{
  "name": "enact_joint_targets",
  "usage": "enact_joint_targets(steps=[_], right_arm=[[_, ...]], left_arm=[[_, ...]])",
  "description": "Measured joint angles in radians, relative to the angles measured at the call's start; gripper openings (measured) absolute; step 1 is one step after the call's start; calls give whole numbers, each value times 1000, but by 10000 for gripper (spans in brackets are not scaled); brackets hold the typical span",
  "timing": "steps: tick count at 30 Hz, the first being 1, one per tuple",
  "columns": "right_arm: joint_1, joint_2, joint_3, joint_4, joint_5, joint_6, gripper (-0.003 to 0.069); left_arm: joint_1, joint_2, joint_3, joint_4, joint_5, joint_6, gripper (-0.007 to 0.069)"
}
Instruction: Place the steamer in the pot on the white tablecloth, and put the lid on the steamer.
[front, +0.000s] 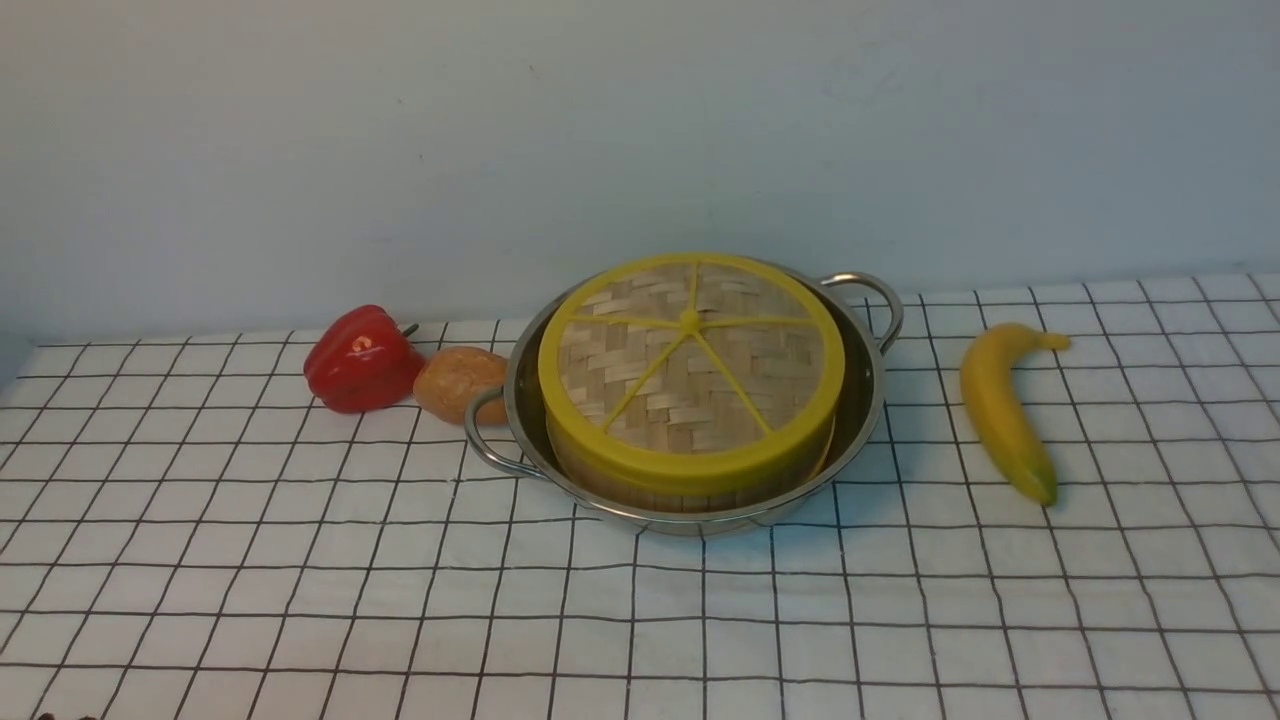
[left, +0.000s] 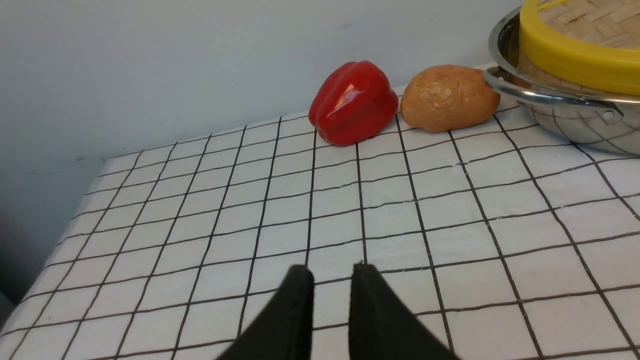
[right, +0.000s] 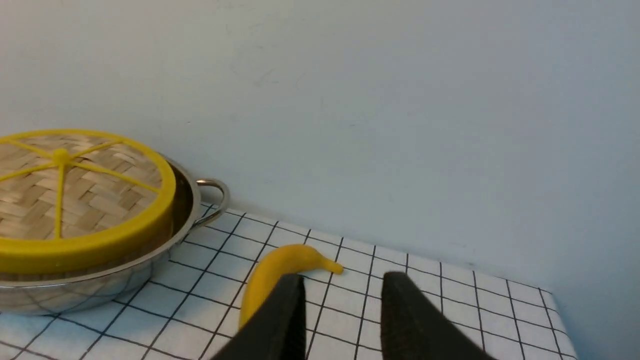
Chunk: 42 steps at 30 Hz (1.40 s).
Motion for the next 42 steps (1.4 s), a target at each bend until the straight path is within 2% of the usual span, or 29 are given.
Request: enact_joint_targets(steps=[6, 11, 42], right_arm=[[0, -154, 210, 1, -114, 18, 240], [0, -174, 303, 1, -171, 27, 240], [0, -174, 329, 4, -168, 53, 240]], left_arm=[[0, 0, 0, 0, 0, 0, 125], [0, 0, 0, 0, 0, 0, 127], [0, 0, 0, 0, 0, 0, 202]])
